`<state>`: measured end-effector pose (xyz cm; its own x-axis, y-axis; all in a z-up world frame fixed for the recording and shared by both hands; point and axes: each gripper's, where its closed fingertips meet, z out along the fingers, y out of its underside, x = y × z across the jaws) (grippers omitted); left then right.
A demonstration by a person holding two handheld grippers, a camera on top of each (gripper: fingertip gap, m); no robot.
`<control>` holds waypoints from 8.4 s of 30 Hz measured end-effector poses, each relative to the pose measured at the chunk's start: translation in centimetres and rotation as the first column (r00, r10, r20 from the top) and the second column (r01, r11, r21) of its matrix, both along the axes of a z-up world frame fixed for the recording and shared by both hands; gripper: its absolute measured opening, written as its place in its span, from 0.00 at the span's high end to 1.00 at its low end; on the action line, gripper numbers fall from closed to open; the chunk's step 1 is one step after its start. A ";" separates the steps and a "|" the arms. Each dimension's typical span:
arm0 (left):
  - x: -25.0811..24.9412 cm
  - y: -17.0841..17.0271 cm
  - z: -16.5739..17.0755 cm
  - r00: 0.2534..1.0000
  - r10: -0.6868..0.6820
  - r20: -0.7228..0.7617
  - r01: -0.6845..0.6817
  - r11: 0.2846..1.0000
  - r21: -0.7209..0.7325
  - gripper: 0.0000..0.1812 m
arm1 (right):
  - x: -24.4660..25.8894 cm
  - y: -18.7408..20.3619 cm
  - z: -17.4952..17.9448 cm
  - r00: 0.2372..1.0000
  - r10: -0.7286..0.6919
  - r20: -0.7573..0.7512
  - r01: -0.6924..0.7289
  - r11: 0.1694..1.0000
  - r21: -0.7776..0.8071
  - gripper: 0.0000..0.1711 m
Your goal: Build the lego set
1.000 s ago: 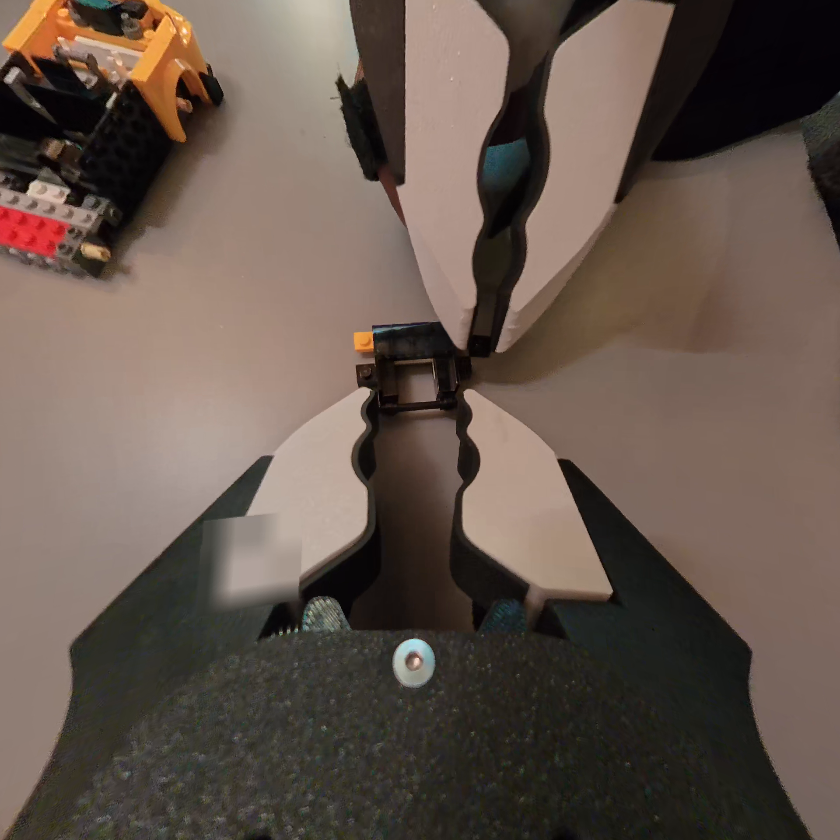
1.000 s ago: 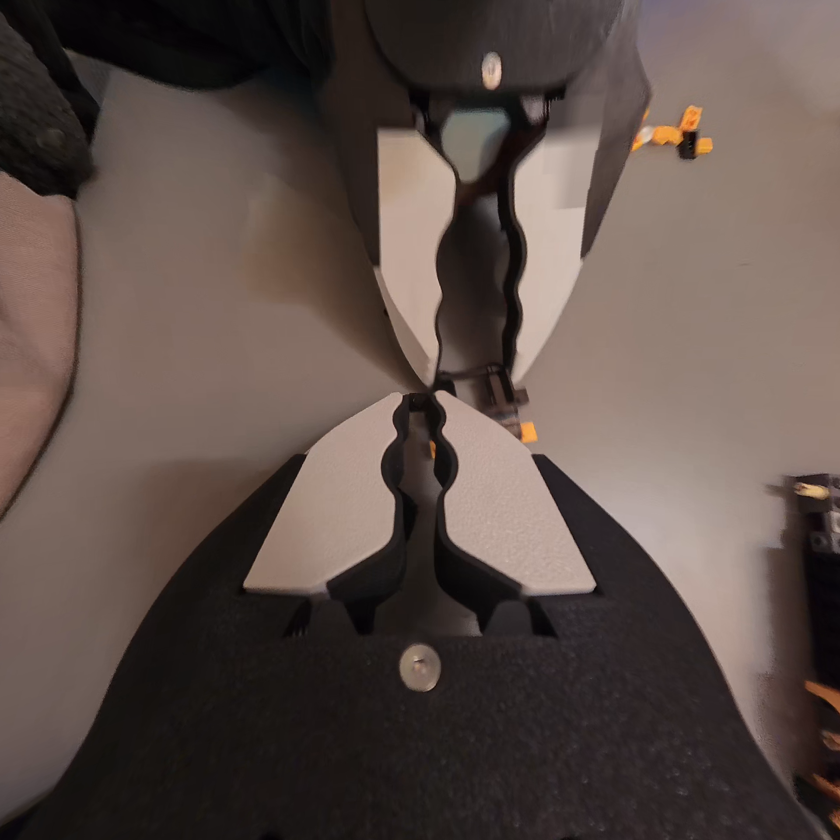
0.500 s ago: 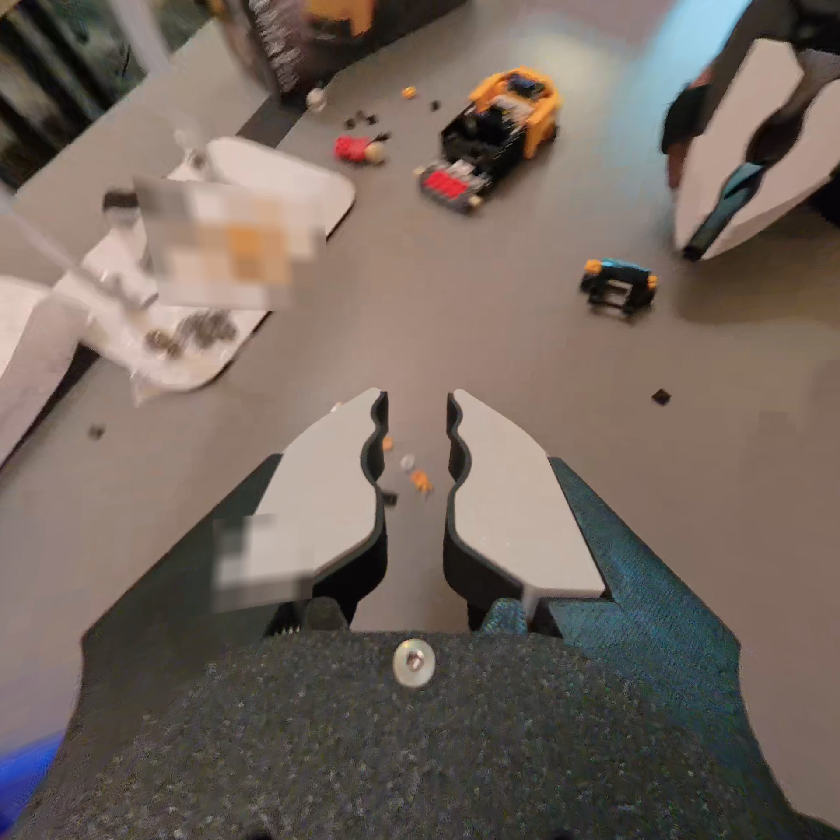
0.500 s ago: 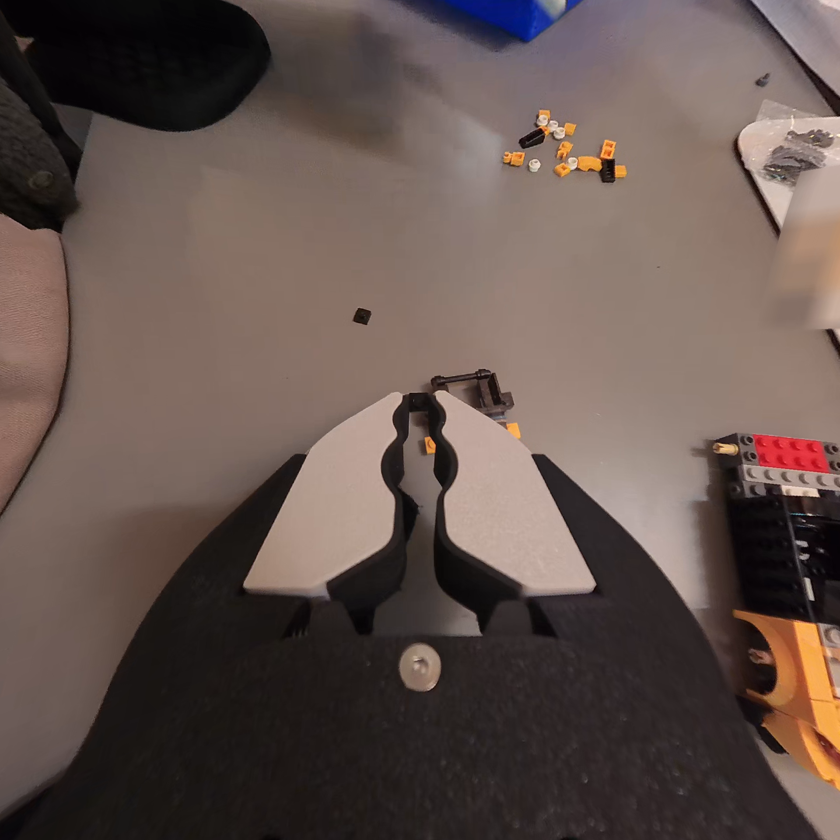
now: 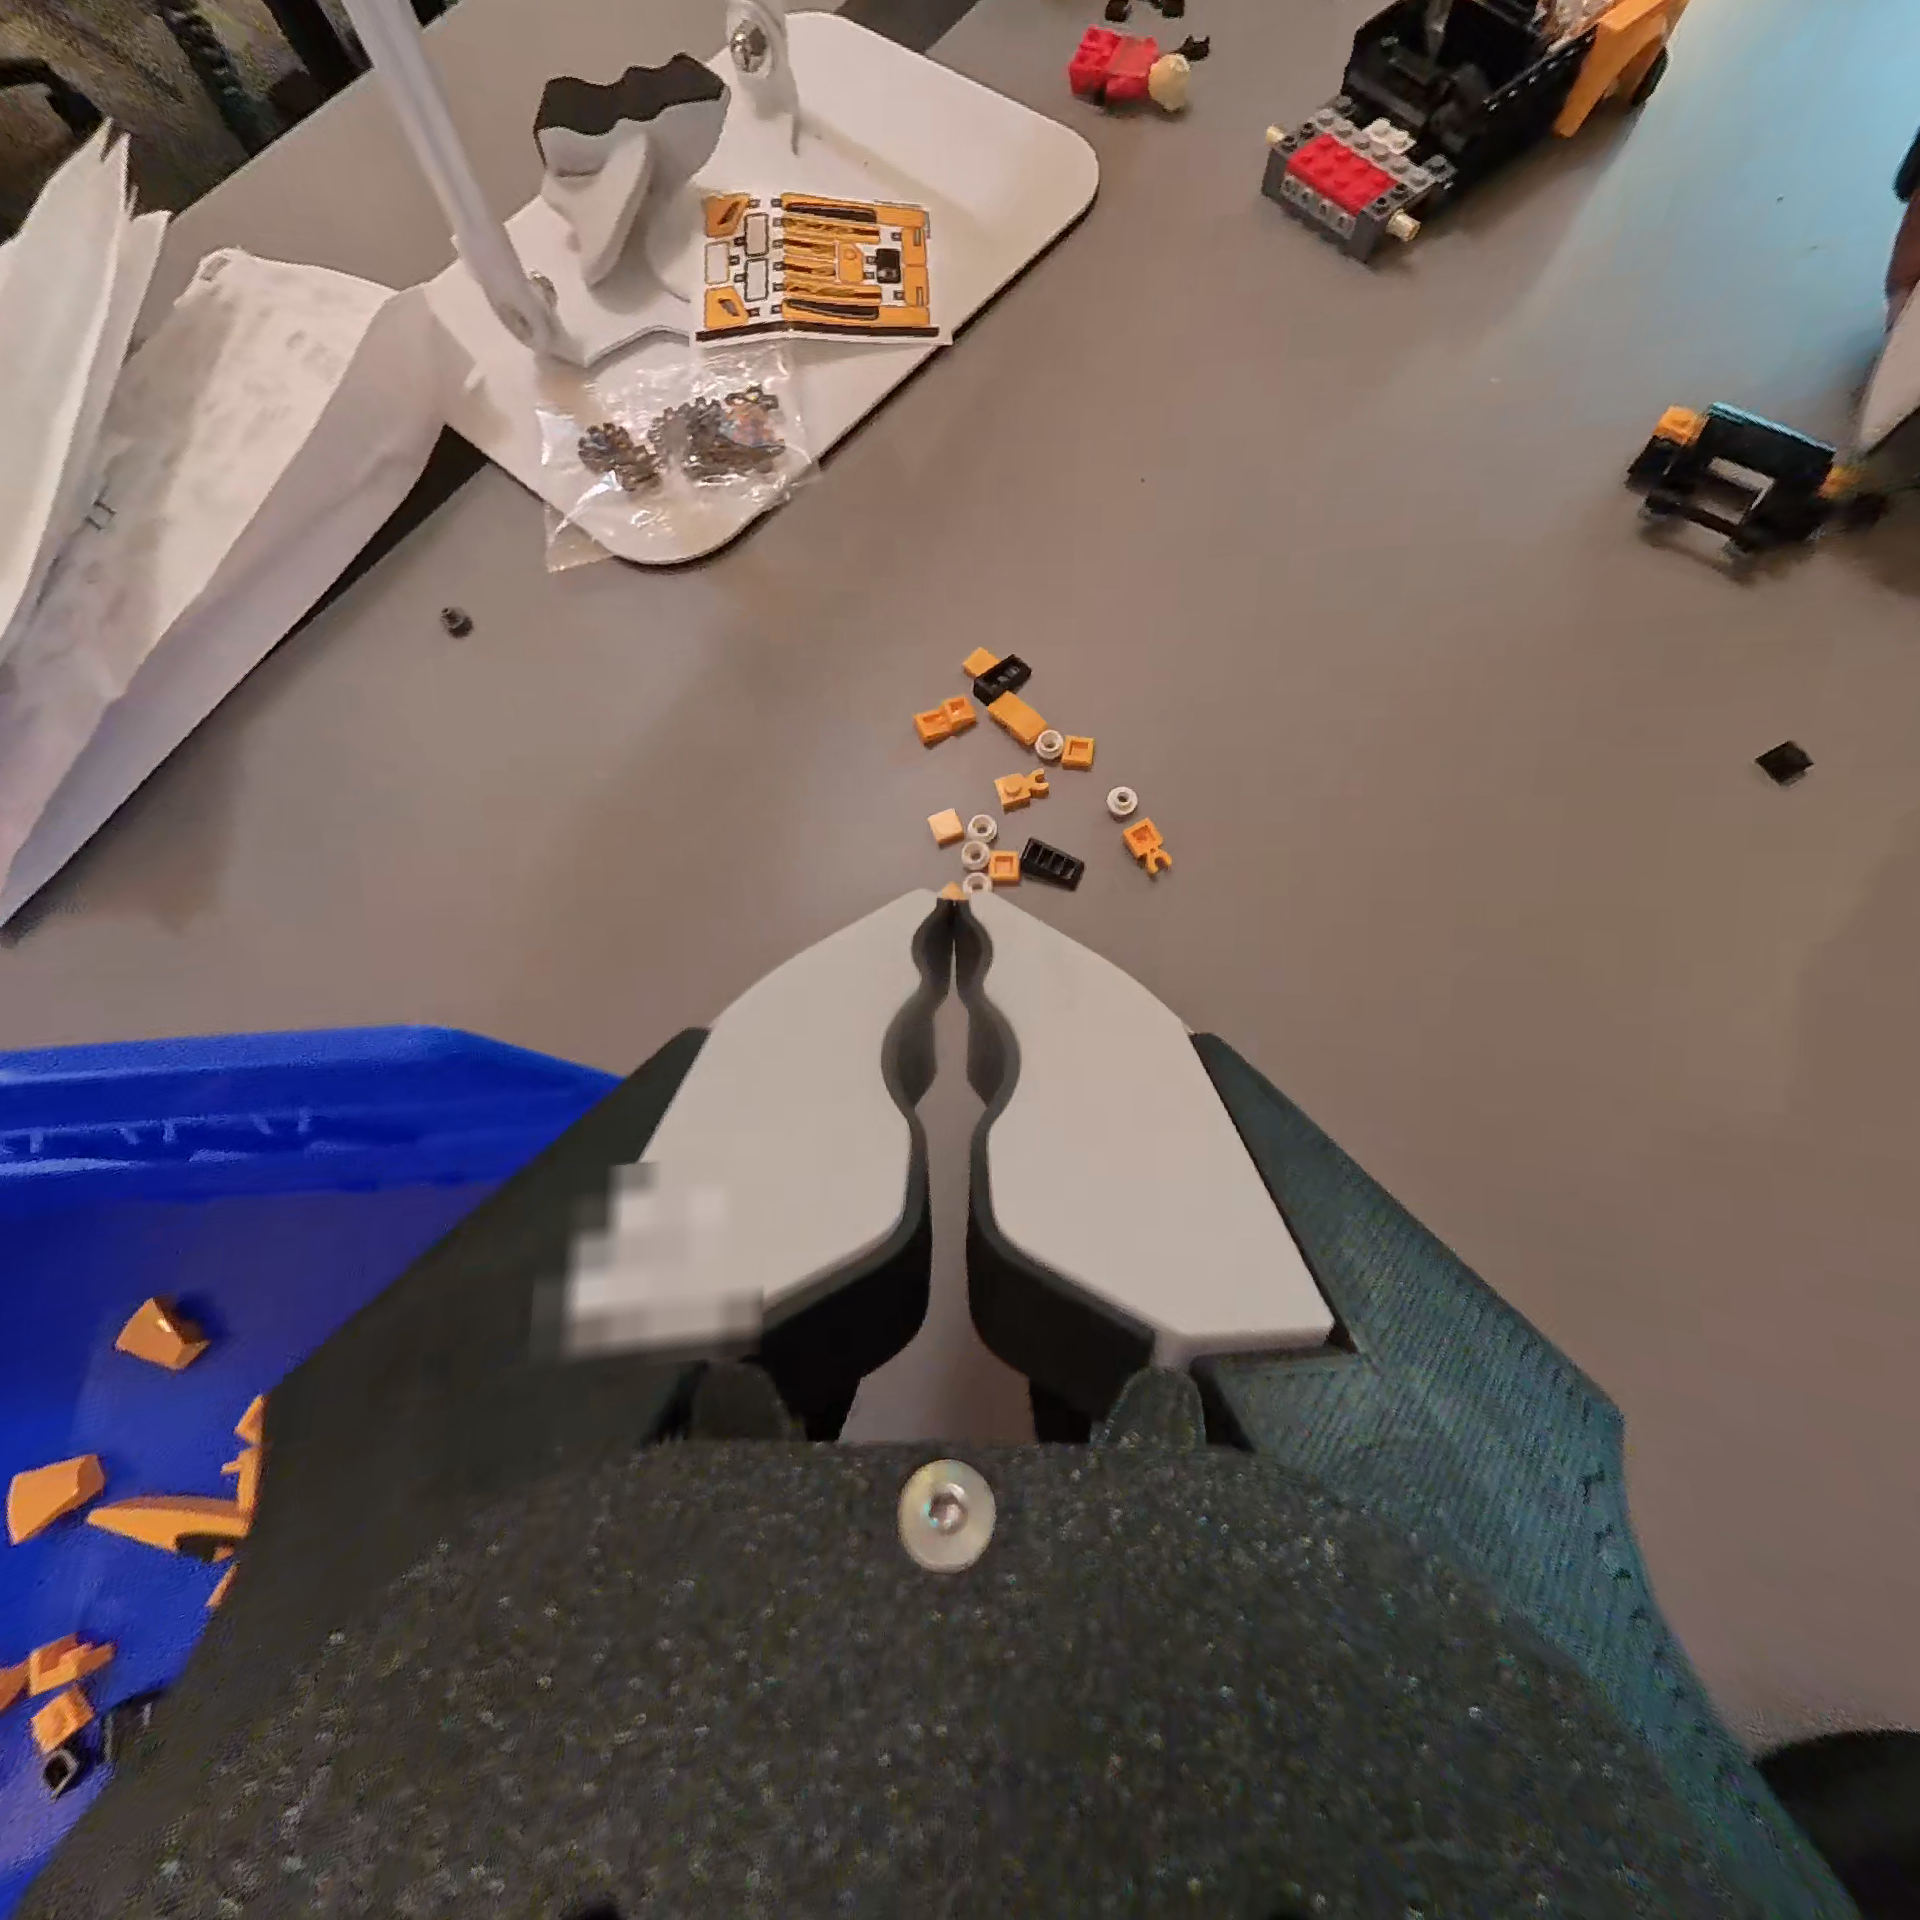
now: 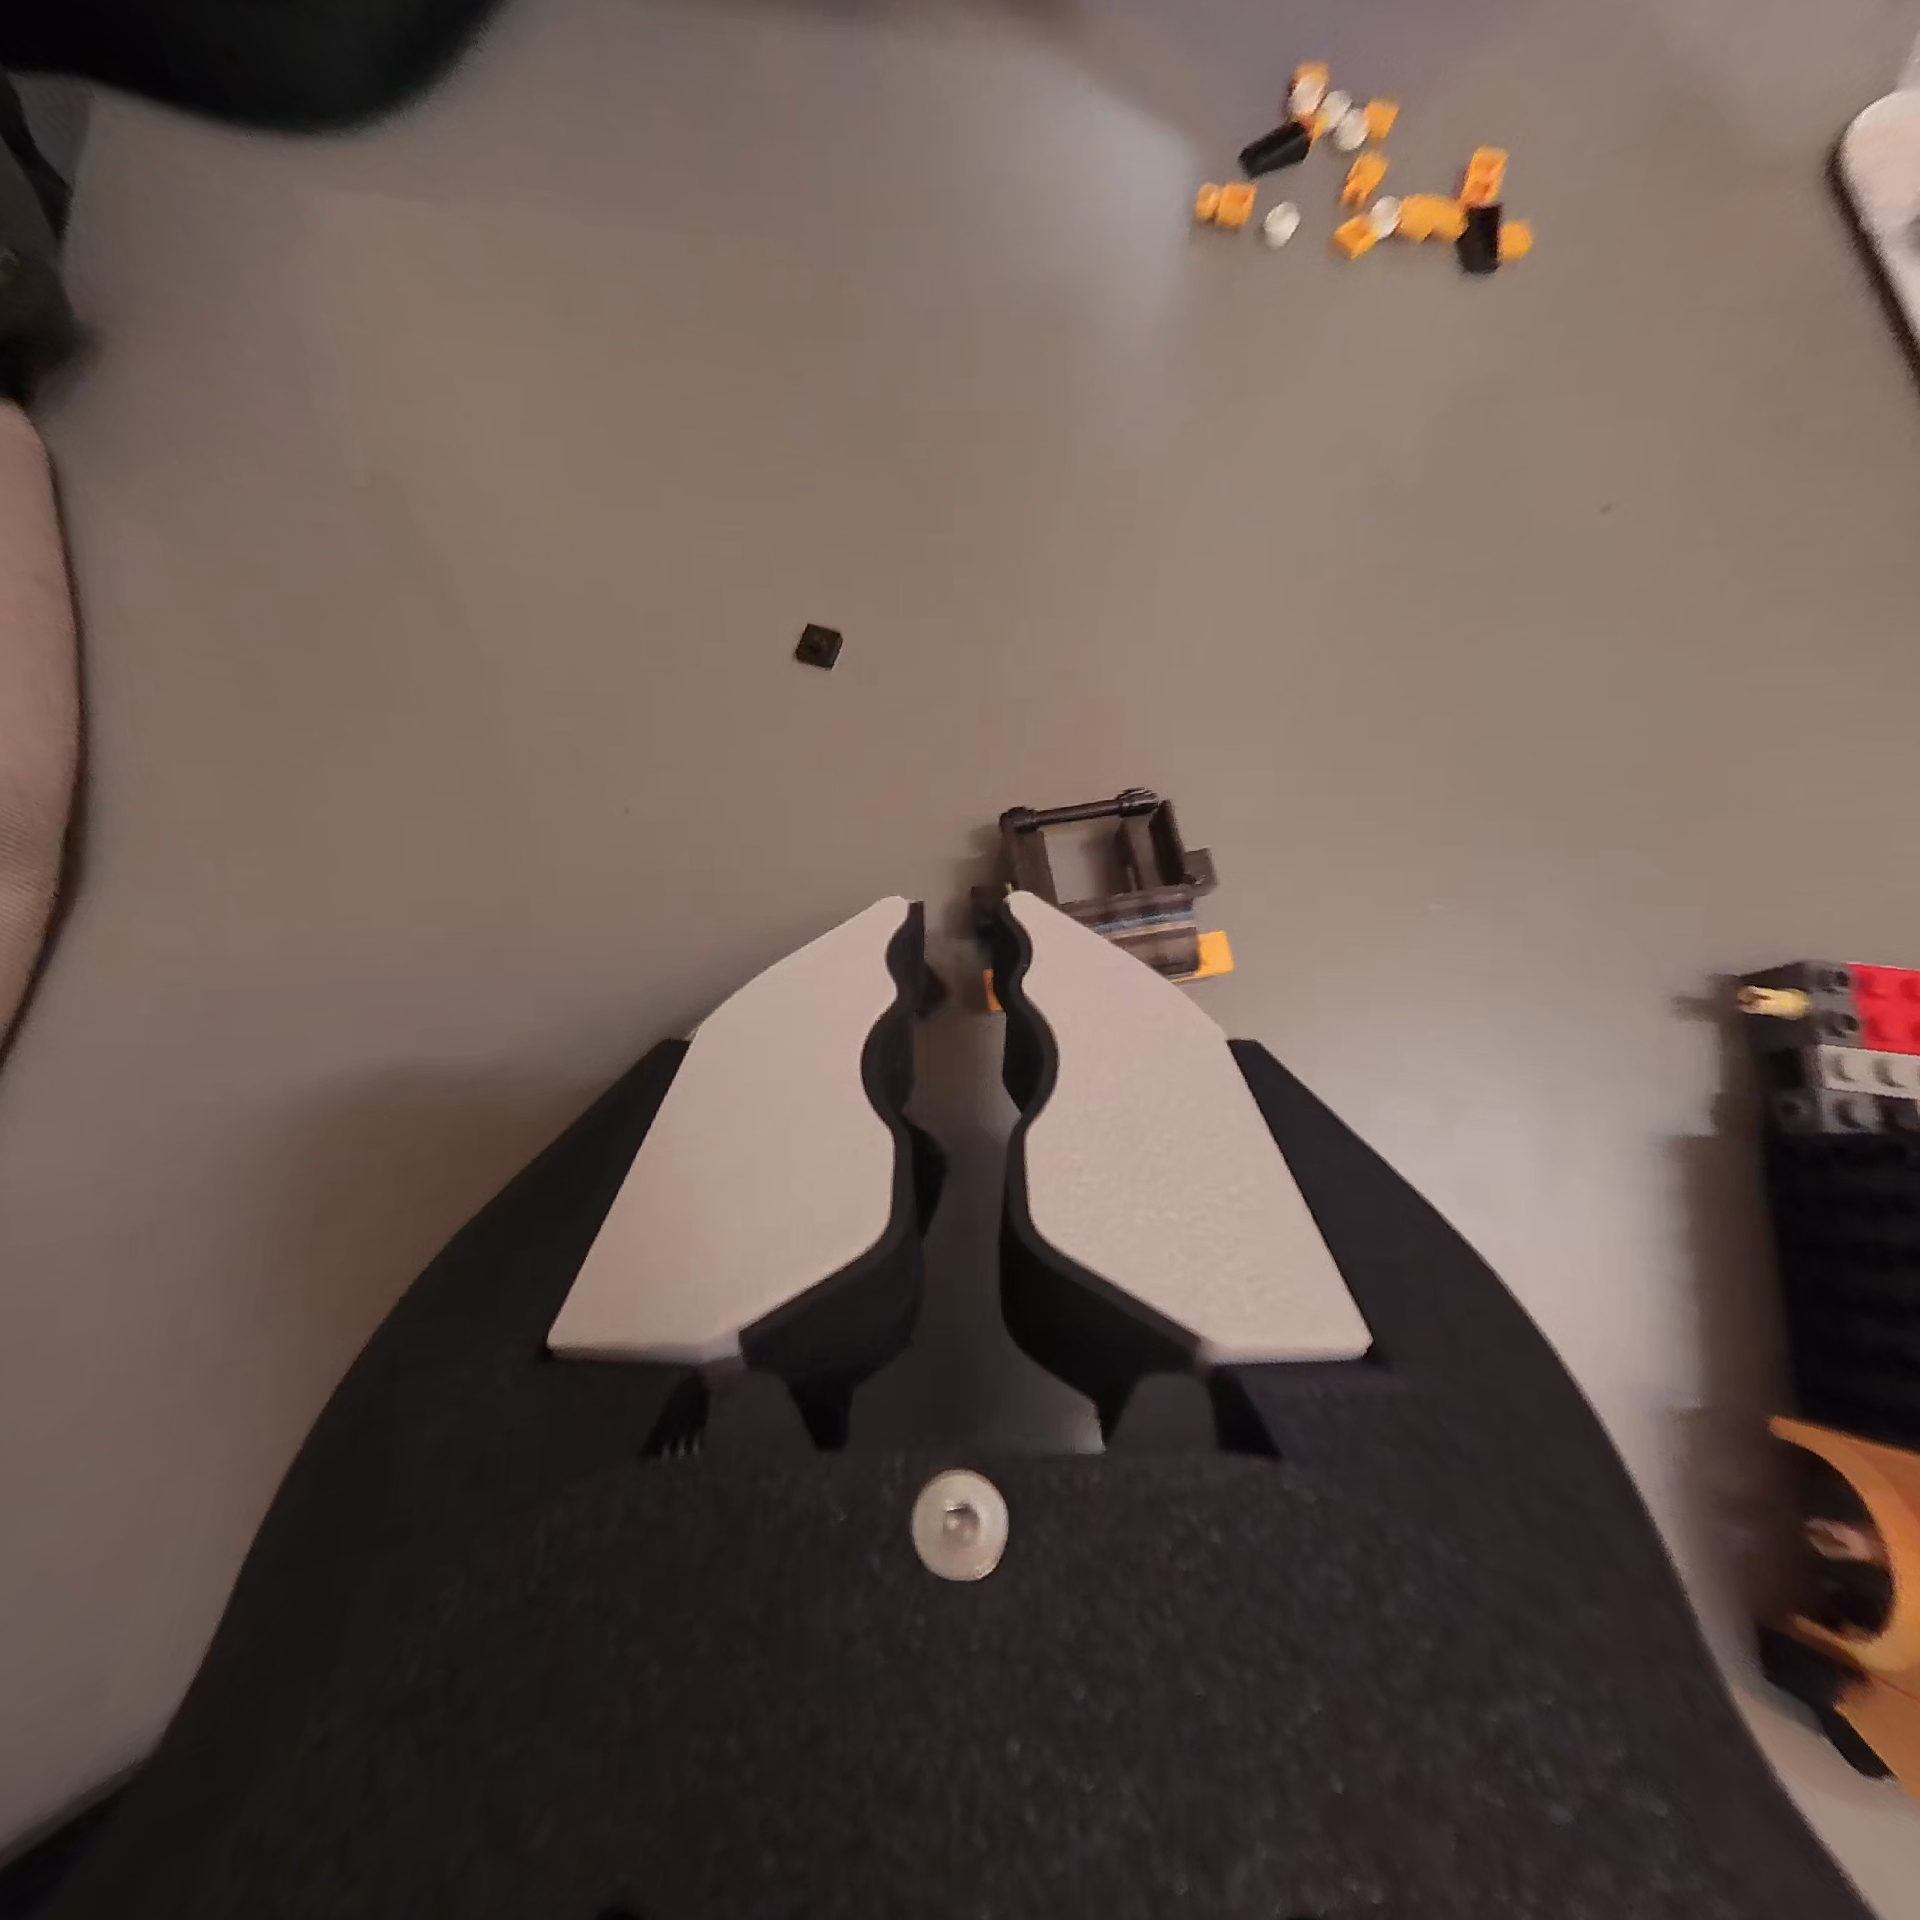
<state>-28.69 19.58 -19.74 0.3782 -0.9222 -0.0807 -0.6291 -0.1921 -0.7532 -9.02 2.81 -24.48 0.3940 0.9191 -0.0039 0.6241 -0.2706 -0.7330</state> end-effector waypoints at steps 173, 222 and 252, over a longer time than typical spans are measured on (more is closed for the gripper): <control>-24.0 7.1 -5.8 0.606 -0.271 -0.748 -0.185 0.866 -0.464 0.89 | 9.3 8.6 6.4 0.750 -0.504 -0.430 0.621 0.759 0.193 1.00; -25.2 17.5 -0.9 0.783 0.322 -0.532 -0.390 0.921 -0.018 0.93 | 9.7 8.4 7.8 0.743 -0.495 -0.451 0.639 0.725 0.257 1.00; -26.3 19.2 -3.9 0.661 0.341 -0.669 -0.589 0.788 -0.180 0.90 | 9.5 8.8 6.6 0.746 -0.517 -0.420 0.639 0.733 0.234 1.00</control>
